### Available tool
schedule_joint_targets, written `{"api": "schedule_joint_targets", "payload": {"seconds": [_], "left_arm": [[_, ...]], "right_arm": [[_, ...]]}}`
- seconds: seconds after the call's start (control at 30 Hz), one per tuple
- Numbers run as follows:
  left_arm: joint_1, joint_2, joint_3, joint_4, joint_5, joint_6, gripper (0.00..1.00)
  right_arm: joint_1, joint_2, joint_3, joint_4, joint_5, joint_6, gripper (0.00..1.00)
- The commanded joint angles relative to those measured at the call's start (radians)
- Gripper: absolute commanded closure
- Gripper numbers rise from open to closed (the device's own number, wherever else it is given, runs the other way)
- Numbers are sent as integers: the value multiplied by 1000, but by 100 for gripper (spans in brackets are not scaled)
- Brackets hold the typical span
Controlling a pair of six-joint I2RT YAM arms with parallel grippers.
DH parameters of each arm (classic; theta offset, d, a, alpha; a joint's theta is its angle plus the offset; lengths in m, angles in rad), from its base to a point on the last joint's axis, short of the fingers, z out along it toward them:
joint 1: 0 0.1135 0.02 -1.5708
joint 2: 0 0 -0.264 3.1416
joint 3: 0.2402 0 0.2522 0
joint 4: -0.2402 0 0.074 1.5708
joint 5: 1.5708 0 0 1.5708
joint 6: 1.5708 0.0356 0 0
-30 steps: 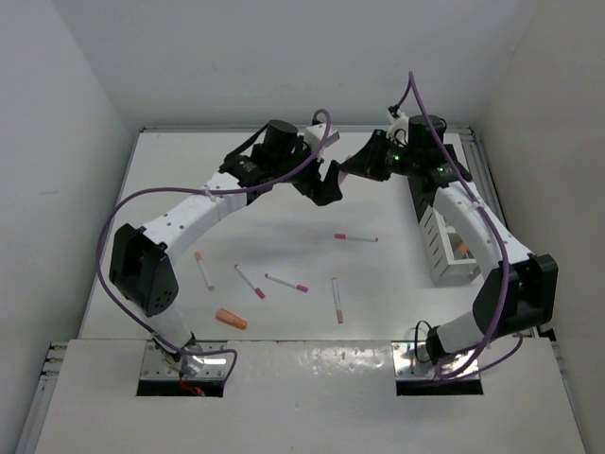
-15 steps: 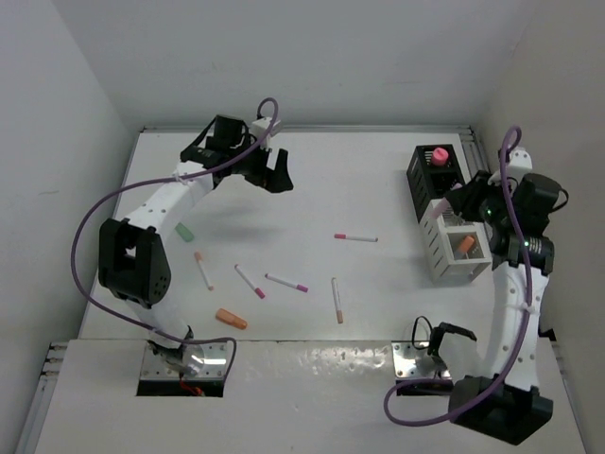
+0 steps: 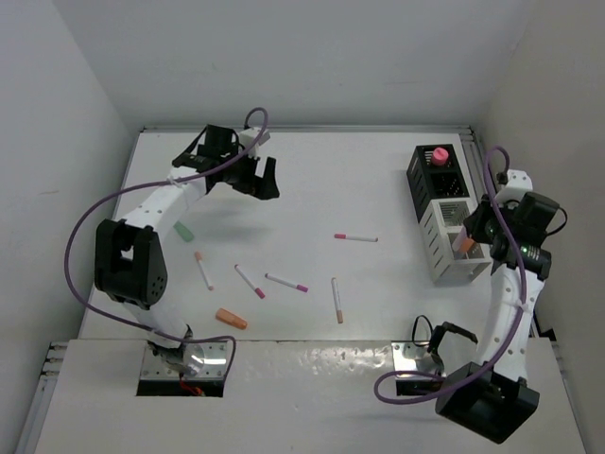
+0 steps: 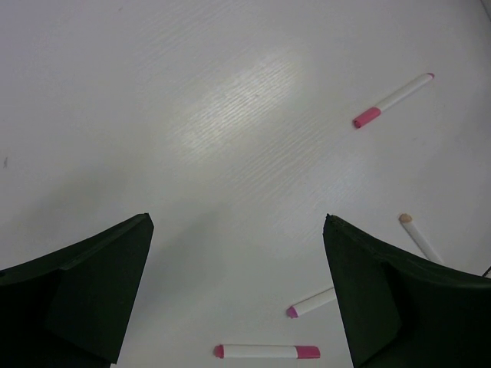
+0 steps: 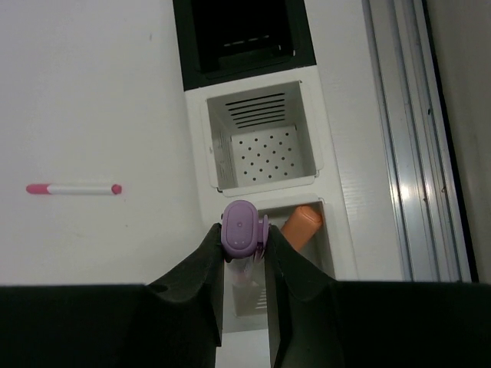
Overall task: Sort the stationery into containers
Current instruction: Place the pen in the storage box.
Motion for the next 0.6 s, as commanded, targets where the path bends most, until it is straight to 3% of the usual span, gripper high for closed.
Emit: {"api": "schedule_joint_targets", "payload": {"seconds": [0.0, 0.27, 0.33, 0.37, 0.4, 0.43, 0.5, 0.57], "left_arm": [[35, -86, -22, 7, -22, 18, 0], [167, -114, -35, -185, -48, 311, 0], [218, -106, -21, -258, -20, 409, 0], [230, -100, -13, -289, 2, 446, 0], [244, -94, -1, -356, 41, 520, 0], [280, -78, 1, -392, 68, 565, 0], [308, -62, -2, -471, 131, 712, 3], [339, -40, -25, -539, 133, 795, 7]], "right_arm": [[-2, 22, -6, 42, 6, -33, 100], [-10, 59, -67, 33, 31, -88, 99], [-16, 65, -82, 34, 20, -91, 88], [-17, 75, -86, 28, 1, -98, 77], [-17, 78, -83, 17, -12, -101, 55], [-17, 85, -75, -4, -23, -98, 46], [-17, 102, -56, -19, -44, -87, 35], [-17, 111, -17, -41, -55, -55, 31]]}}
